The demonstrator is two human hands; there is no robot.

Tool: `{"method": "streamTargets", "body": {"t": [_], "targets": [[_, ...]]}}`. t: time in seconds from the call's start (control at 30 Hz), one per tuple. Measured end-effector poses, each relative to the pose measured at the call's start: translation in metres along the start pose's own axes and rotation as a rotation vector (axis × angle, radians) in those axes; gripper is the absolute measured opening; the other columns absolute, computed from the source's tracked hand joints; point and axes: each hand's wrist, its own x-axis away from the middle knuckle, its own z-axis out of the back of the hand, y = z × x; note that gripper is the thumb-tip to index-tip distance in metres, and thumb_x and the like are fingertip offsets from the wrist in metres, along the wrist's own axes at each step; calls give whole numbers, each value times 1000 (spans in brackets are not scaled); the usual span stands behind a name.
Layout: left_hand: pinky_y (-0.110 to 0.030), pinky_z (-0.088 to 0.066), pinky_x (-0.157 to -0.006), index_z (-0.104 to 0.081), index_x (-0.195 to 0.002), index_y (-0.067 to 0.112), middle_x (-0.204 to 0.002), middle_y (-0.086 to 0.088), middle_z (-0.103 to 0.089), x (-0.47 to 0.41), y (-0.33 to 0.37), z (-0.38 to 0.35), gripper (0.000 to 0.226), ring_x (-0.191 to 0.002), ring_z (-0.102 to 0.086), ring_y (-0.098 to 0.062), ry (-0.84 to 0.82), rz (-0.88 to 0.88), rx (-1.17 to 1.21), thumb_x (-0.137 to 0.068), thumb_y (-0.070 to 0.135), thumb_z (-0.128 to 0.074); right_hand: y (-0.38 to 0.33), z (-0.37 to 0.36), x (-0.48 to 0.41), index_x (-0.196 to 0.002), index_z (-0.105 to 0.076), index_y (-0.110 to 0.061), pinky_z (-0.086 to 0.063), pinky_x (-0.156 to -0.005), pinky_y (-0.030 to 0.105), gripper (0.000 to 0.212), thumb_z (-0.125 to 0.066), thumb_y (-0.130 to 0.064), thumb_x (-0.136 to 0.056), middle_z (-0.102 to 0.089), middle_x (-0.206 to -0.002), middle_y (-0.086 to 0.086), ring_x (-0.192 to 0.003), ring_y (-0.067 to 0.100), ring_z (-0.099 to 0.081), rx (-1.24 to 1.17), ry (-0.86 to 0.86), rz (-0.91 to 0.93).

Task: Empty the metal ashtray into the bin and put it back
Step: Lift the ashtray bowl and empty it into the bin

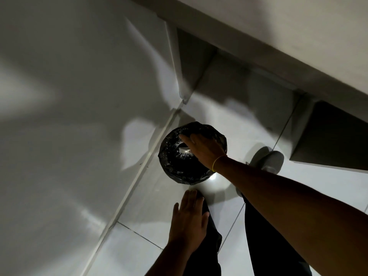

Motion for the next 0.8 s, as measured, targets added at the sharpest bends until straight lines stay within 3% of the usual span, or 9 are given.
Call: {"method": "streamTargets", "body": {"t": [0.07,0.13,0.27,0.4,0.47,0.57,0.6,0.73,0.8], "targets": [[-57,-36,-124,-32,-159,27,-177,0,-23,0,0,-1,55,-165,-11,-24,1,-2,-6,-108,49,-37,-3,3,0,-129,-63,-9,-57,-51,40,60,-78,6,-73,-66,-103,16,-85,35,-65,57,-56,21],[-57,-35,-125,-33,-159,27,-177,0,-23,1,1,-3,55,-165,-11,-24,3,-2,-7,-109,48,-38,-2,4,2,-110,-69,-9,-55,-50,38,43,-80,4,-70,-67,-103,13,-89,34,-65,132,-113,56],[-58,-34,-126,-34,-159,27,-178,0,-23,2,3,-3,55,-165,-12,-24,8,-6,4,-109,48,-39,-3,6,3,-154,-43,-21,-56,-52,41,81,-71,3,-82,-64,-113,16,-95,35,-63,79,-108,56],[-58,-36,-125,-35,-159,27,-177,0,-27,1,6,-3,54,-165,-16,-25,21,-18,-5,-109,47,-42,-9,9,3,-161,-14,-45,-44,-45,36,103,-66,4,-87,-55,-115,18,-92,37,-60,113,-174,68],[-58,-38,-123,-36,-158,27,-176,-1,-29,0,7,-2,53,-164,-18,-25,27,-25,-15,-109,46,-43,-9,9,2,-161,-17,-44,-43,-47,38,94,-60,2,-92,-53,-121,20,-93,39,-60,164,-188,72],[-57,-41,-121,-37,-155,29,-175,-2,-31,-1,8,-1,50,-164,-20,-27,22,-42,-42,-109,45,-42,-10,7,3,-150,-47,-23,-58,-69,42,54,-57,-11,-98,-52,-139,17,-109,40,-62,291,-259,110],[-57,-42,-120,-38,-154,29,-174,-2,-32,-1,8,-1,48,-163,-21,-27,25,-47,-51,-108,44,-43,-9,5,4,-147,-51,-22,-59,-69,39,52,-62,-16,-97,-56,-138,14,-106,37,-64,315,-261,115],[-58,-45,-117,-40,-154,29,-173,-3,-35,0,8,-2,48,-162,-26,-28,38,-51,-64,-108,44,-44,-9,-1,5,-161,-22,-35,-47,-44,35,97,-73,-4,-84,-57,-127,23,-88,39,-65,190,-233,100],[-58,-42,-120,-36,-157,29,-176,-2,-29,2,9,-2,50,-164,-21,-28,16,-50,-65,-109,45,-41,-9,1,3,-158,-26,-43,-50,-47,39,91,-67,-2,-88,-52,-129,26,-91,43,-63,137,-206,102]]}}
